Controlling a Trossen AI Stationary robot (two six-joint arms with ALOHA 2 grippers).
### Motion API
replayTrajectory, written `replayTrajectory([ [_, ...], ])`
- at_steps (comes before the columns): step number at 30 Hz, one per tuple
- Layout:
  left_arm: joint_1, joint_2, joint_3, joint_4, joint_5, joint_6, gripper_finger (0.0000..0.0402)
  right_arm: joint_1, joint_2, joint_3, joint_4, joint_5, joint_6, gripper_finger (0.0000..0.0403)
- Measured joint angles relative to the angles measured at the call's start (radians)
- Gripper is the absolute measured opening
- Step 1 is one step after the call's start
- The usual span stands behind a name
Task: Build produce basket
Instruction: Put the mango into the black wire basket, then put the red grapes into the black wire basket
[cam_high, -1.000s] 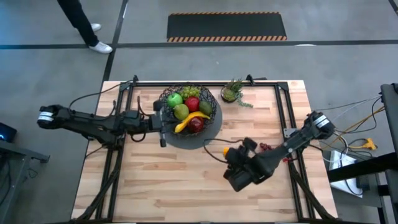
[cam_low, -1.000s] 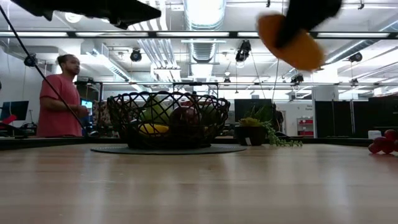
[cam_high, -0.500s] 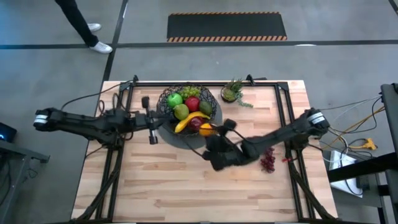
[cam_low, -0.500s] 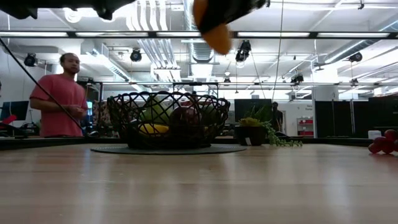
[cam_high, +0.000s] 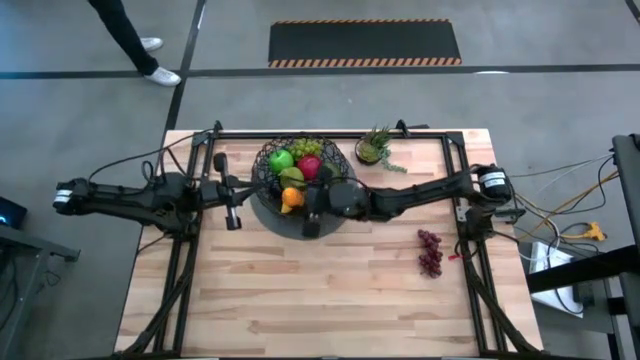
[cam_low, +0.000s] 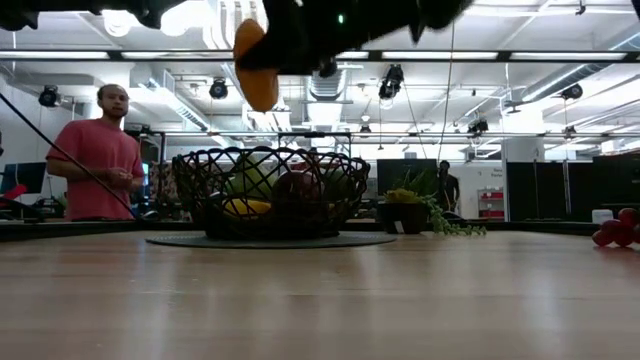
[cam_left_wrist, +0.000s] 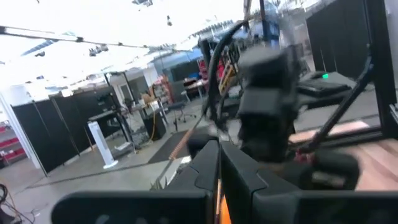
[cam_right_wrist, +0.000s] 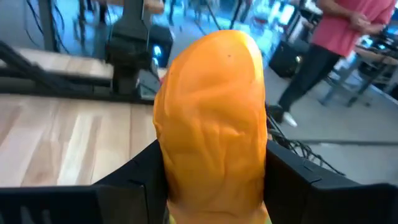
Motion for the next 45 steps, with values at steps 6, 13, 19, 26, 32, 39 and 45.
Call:
replayTrajectory([
  [6,0.0,-0.044,-0.018,0.014,0.0,0.01,0.0,-0.072,0.013,-0.163,0.396,-0.073,0.018,0.0185],
  [13,0.0,-0.066,-0.023,0.015,0.0,0.036,0.0,-0.107,0.017,-0.251,0.465,-0.089,0.063,0.0185],
  [19,0.0,-0.059,-0.024,0.02,0.0,0.036,0.0,-0.134,0.059,-0.264,0.515,-0.09,0.134,0.0186],
  [26,0.001,-0.053,-0.024,0.02,-0.001,0.036,0.0,-0.132,0.165,-0.175,0.506,-0.097,0.124,0.0199],
  [32,0.002,-0.051,-0.024,0.015,-0.001,0.049,0.0,-0.132,0.212,-0.116,0.442,-0.096,0.135,0.0228],
  [39,0.001,-0.052,-0.028,0.017,-0.001,0.053,0.0,-0.132,0.221,-0.103,0.433,-0.096,0.15,0.0278],
  [45,0.001,-0.055,-0.031,0.018,-0.001,0.054,0.0,-0.132,0.217,-0.103,0.43,-0.096,0.15,0.031],
])
